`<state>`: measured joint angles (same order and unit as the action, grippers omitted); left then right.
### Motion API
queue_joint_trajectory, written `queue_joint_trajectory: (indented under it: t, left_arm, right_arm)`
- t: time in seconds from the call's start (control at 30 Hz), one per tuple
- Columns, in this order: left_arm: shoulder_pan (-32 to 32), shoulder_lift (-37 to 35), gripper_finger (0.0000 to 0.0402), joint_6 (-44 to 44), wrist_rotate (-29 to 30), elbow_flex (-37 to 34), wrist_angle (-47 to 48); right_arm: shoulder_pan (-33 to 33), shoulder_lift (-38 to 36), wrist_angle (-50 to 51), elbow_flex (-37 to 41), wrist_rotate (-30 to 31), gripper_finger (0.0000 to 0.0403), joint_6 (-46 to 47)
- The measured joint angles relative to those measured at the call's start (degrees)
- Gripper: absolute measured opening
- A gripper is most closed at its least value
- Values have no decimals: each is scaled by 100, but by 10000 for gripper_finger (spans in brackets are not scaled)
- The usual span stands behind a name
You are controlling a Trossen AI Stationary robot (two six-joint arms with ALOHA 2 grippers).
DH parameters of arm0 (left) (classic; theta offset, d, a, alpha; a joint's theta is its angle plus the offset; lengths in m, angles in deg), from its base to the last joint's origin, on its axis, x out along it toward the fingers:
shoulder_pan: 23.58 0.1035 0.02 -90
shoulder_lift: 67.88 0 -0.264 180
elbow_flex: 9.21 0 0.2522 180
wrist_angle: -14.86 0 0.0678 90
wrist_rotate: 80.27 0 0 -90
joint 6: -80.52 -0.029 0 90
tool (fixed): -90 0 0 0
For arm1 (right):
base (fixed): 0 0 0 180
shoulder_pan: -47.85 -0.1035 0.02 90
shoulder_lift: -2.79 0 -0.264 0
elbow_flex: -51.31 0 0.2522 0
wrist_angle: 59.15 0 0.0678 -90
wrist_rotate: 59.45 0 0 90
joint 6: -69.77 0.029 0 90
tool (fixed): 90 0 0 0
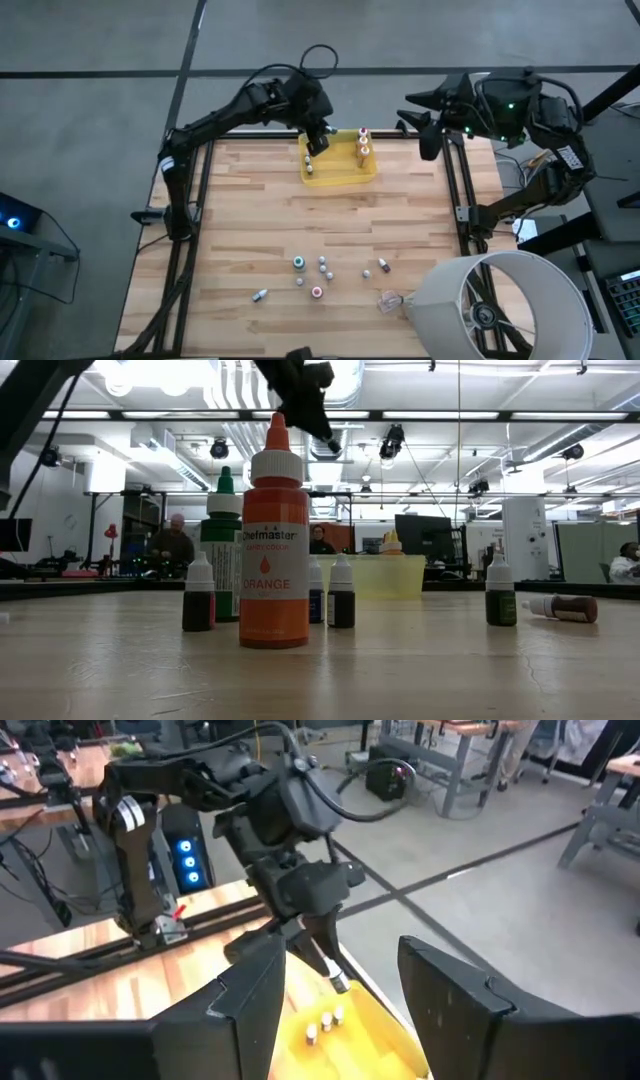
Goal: Pick & Place food coloring
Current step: Put the left small green food coloring bottle into the yellow bin
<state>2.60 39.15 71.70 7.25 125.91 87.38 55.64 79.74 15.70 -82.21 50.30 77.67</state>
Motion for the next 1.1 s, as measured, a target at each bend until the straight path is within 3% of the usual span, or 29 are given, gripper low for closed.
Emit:
queue_joint_trajectory:
  t: [0.83, 1.1]
  left_arm:
    - [77, 1657, 51, -471, 147, 0, 1629]
    - [-18, 1750, 51, -511, 227, -194, 1750]
  right_arm:
    - [2, 4, 364, 107, 149, 187, 266]
    - [11, 4, 353, 109, 151, 184, 412]
